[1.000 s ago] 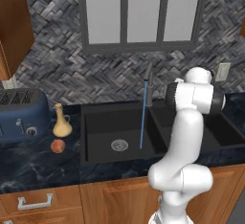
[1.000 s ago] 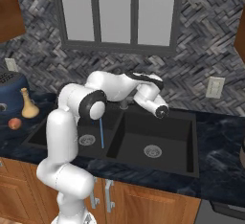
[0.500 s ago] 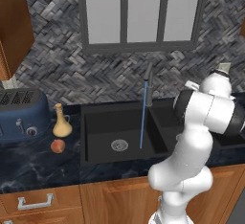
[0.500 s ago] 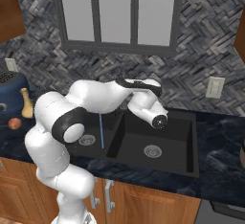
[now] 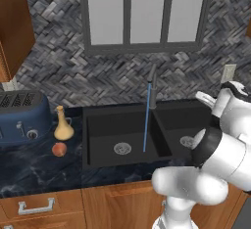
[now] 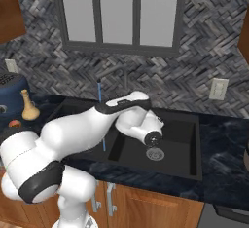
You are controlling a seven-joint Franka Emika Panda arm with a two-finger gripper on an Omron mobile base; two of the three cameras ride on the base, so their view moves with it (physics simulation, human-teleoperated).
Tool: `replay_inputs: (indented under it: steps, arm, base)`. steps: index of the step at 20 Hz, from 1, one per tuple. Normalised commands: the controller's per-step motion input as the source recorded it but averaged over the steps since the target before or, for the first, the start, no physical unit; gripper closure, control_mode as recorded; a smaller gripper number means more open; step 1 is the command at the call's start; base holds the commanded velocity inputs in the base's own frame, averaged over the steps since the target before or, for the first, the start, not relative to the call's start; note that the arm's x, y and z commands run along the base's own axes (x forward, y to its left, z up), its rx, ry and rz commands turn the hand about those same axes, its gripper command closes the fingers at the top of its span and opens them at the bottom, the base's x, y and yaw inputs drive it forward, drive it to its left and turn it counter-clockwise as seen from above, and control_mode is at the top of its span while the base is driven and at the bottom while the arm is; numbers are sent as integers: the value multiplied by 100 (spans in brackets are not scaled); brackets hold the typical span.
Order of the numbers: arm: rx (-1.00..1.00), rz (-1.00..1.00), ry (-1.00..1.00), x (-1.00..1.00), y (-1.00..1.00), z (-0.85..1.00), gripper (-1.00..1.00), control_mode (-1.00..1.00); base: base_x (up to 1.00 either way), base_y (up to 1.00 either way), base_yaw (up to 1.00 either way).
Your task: Turn on the sink faucet. Then move the onion from the counter to the sink. Turn off the sink. Move the vegetable from the sink to the pot next to the stove. Finally move the pot to the rear left burner.
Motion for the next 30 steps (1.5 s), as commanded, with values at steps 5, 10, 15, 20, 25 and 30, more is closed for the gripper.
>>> replay_inputs:
  steps: [5,10,15,20,25,30]
  arm:
    - [-22,3,-1,-68,47,32,-100,-100]
    - [-33,12,-8,-41,44,44,-100,-100]
    - [-39,20,-13,-11,31,53,-100,-100]
    - [-45,27,-12,0,31,42,-100,-100]
    - [-45,31,-9,0,40,27,-100,-100]
    - [-47,35,-8,-1,43,17,-100,-100]
  base:
    - [0,0,0]
    - [0,0,0]
    - [0,0,0]
    - [0,0,0]
    - [0,0,0]
    - [0,0,0]
